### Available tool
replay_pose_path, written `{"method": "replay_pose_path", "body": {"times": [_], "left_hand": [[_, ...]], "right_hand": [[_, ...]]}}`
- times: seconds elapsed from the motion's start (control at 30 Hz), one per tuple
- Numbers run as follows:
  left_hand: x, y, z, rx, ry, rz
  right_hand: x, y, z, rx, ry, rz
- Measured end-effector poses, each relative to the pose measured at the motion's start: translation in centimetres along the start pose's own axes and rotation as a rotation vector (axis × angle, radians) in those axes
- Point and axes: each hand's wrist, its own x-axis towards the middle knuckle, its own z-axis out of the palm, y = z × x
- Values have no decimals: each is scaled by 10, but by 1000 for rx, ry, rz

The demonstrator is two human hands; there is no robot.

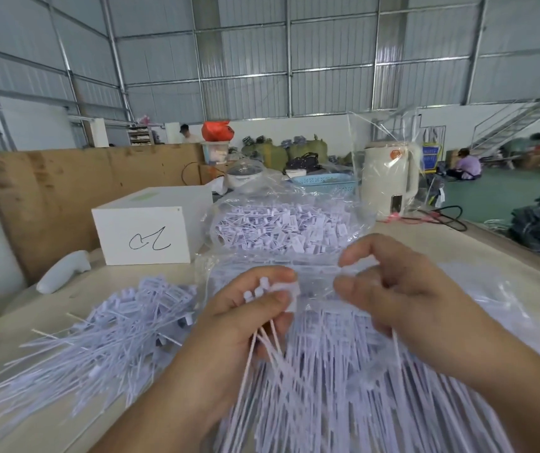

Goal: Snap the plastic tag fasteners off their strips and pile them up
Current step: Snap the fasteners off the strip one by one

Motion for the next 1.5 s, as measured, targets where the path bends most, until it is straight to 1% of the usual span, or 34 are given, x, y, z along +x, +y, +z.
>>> {"method": "replay_pose_path", "body": {"times": [0.07, 0.1, 0.13, 0.17, 0.2, 0.3, 0.43, 0.5, 0.53, 0.6, 0.67, 0.73, 0.77, 0.8, 0.83, 0.87, 0.9, 0.97, 1.0, 1.03, 1.07, 1.17, 1.27, 1.4, 1.43, 1.5], "left_hand": [[-4, 3, 0, 93, -207, -42], [-7, 4, 2, 138, -332, -61], [-8, 5, 2, 164, -431, -66], [-9, 6, 2, 174, -484, -68], [-10, 7, 2, 174, -498, -76], [-9, 9, 1, 175, -468, -90], [-5, 6, 0, 156, -380, -15], [-4, 3, -1, 128, -311, -1], [-4, 2, 0, 132, -271, 16], [-4, -1, 7, 126, -166, 62], [-3, -5, 13, 87, -26, 98], [-2, -4, 12, 71, 111, 109], [-2, -3, 10, 70, 147, 104], [-2, -1, 7, 71, 150, 91], [-3, 1, 6, 77, 126, 75], [-4, 2, 5, 90, 76, 62], [-5, 3, 6, 101, 4, 49], [-8, 5, 7, 140, -216, 18], [-9, 6, 8, 168, -344, 2], [-10, 8, 7, 192, -447, -13], [-9, 10, 5, 202, -505, -22], [-9, 13, 2, 206, -518, -44], [-9, 12, 1, 187, -501, -50], [-7, 12, -2, 217, -387, -21], [-6, 11, -1, 229, -361, -21], [-7, 9, 1, 222, -329, -20]], "right_hand": [[-3, 2, 5, 18, -238, 50], [-3, 5, 8, 24, -311, 63], [-3, 9, 10, 39, -336, 60], [-3, 10, 12, 56, -331, 57], [-2, 11, 13, 68, -318, 52], [-1, 9, 13, 79, -310, 45], [0, 7, 6, 20, -387, 60], [1, 8, 2, -9, -391, 68], [1, 8, 3, -24, -366, 60], [0, 8, 9, -51, -253, 47], [0, 6, 16, -40, -55, 38], [2, 4, 12, -17, 203, 44], [3, 3, 7, -22, 272, 33], [4, 3, 1, -20, 275, 24], [3, 2, -4, -5, 227, 31], [2, 1, -5, 21, 140, 30], [1, 1, -3, 51, 15, 30], [-3, 2, 5, 85, -265, 58], [-4, 5, 10, 118, -366, 66], [-4, 8, 13, 152, -398, 80], [-4, 11, 14, 173, -390, 83], [-3, 9, 18, 154, -333, 74], [-2, 8, 13, 127, -341, 79], [1, 6, -1, -41, -479, 91], [1, 6, -2, -51, -481, 100], [2, 8, -1, -75, -432, 93]]}}
